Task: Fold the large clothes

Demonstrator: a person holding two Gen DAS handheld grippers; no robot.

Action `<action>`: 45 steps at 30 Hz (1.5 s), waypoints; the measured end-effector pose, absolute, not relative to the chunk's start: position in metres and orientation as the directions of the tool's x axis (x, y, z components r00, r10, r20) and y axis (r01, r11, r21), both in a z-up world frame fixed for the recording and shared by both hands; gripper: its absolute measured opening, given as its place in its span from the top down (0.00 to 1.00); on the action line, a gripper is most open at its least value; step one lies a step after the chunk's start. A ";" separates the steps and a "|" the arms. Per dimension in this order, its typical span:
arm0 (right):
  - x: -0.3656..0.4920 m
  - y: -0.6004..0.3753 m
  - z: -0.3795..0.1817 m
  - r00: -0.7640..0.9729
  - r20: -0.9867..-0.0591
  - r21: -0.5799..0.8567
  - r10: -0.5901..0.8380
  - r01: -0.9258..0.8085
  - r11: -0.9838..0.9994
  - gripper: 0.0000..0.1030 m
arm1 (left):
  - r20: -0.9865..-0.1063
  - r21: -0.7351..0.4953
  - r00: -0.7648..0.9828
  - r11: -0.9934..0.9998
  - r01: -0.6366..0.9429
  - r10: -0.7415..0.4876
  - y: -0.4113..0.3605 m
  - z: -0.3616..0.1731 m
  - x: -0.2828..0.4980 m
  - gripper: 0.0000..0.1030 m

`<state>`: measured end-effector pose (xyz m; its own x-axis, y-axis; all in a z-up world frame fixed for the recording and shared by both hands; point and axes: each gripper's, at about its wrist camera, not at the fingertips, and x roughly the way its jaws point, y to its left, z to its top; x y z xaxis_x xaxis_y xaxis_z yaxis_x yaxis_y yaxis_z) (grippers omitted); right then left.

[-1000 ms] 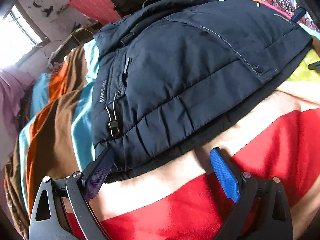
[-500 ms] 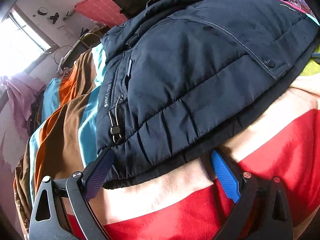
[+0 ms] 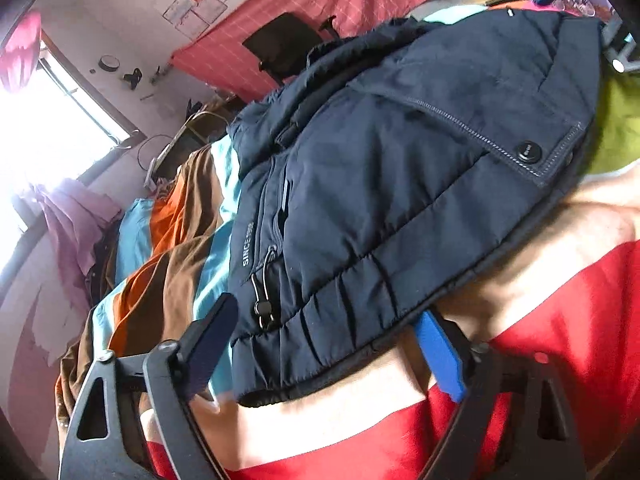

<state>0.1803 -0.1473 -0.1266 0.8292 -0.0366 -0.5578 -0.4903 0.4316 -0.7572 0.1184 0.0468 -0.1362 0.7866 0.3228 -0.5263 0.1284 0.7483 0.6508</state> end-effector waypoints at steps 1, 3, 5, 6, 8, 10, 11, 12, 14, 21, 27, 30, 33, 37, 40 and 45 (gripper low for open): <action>0.178 -0.148 -0.122 0.822 -0.569 -0.734 -0.017 -0.499 0.460 0.63 | -0.526 0.648 0.789 0.751 0.128 0.319 0.044 -0.135 0.116 0.24; 0.176 -0.148 -0.113 0.813 -0.582 -0.694 0.023 -0.511 0.507 0.74 | -0.525 0.647 0.789 0.752 0.126 0.319 0.044 -0.135 0.115 0.24; 0.169 -0.152 -0.105 0.814 -0.578 -0.663 0.055 -0.508 0.550 0.80 | -0.520 0.651 0.789 0.750 0.118 0.328 0.042 -0.136 0.114 0.27; 0.167 -0.153 -0.100 0.820 -0.568 -0.647 0.073 -0.500 0.575 0.80 | -0.519 0.655 0.787 0.746 0.117 0.333 0.041 -0.137 0.114 0.30; 0.161 -0.153 -0.091 0.835 -0.541 -0.623 0.096 -0.475 0.621 0.81 | -0.527 0.661 0.778 0.741 0.121 0.343 0.040 -0.141 0.116 0.55; 0.160 -0.154 -0.084 0.852 -0.512 -0.602 0.107 -0.445 0.663 0.81 | -0.551 0.648 0.765 0.748 0.139 0.335 0.041 -0.143 0.119 0.75; 0.161 -0.155 -0.080 0.859 -0.500 -0.590 0.111 -0.432 0.682 0.81 | -0.557 0.644 0.760 0.753 0.139 0.335 0.043 -0.142 0.120 0.80; 0.171 -0.157 -0.075 0.860 -0.498 -0.585 0.114 -0.430 0.688 0.81 | -0.566 0.628 0.758 0.765 0.142 0.324 0.044 -0.140 0.121 0.81; 0.168 -0.155 -0.075 0.863 -0.493 -0.588 0.113 -0.426 0.687 0.81 | -0.574 0.593 0.763 0.794 0.136 0.298 0.048 -0.131 0.122 0.88; 0.170 -0.161 -0.069 0.868 -0.477 -0.556 0.140 -0.421 0.717 0.88 | -0.526 0.498 0.818 0.864 0.073 0.234 0.051 -0.074 0.131 0.94; 0.185 -0.175 -0.051 0.868 -0.460 -0.436 0.188 -0.405 0.804 0.90 | -0.527 0.437 0.827 0.897 0.067 0.195 0.050 -0.011 0.165 0.95; 0.197 -0.178 -0.037 0.869 -0.447 -0.380 0.213 -0.400 0.834 0.91 | -0.524 0.441 0.830 0.895 0.069 0.194 0.045 0.025 0.190 0.95; 0.213 -0.178 -0.020 0.871 -0.431 -0.342 0.234 -0.398 0.851 0.91 | -0.506 0.482 0.838 0.873 0.077 0.205 0.038 0.061 0.219 0.95; 0.250 -0.183 0.022 0.868 -0.417 -0.292 0.271 -0.411 0.864 0.91 | -0.513 0.481 0.836 0.872 0.092 0.195 0.041 0.099 0.266 0.96; 0.293 -0.186 0.053 0.844 -0.450 -0.237 0.291 -0.428 0.872 0.91 | -0.492 0.469 0.851 0.880 0.081 0.183 0.046 0.115 0.311 0.96; 0.373 -0.176 0.081 0.835 -0.475 -0.225 0.278 -0.421 0.879 0.91 | -0.424 0.455 0.887 0.890 0.035 0.182 0.059 0.107 0.380 0.96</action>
<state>0.3730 -0.1765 0.0813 0.8347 0.2782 -0.4752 -0.4212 0.8785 -0.2255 0.3796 0.0589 0.1069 0.8875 0.1817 -0.4236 0.0351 0.8897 0.4552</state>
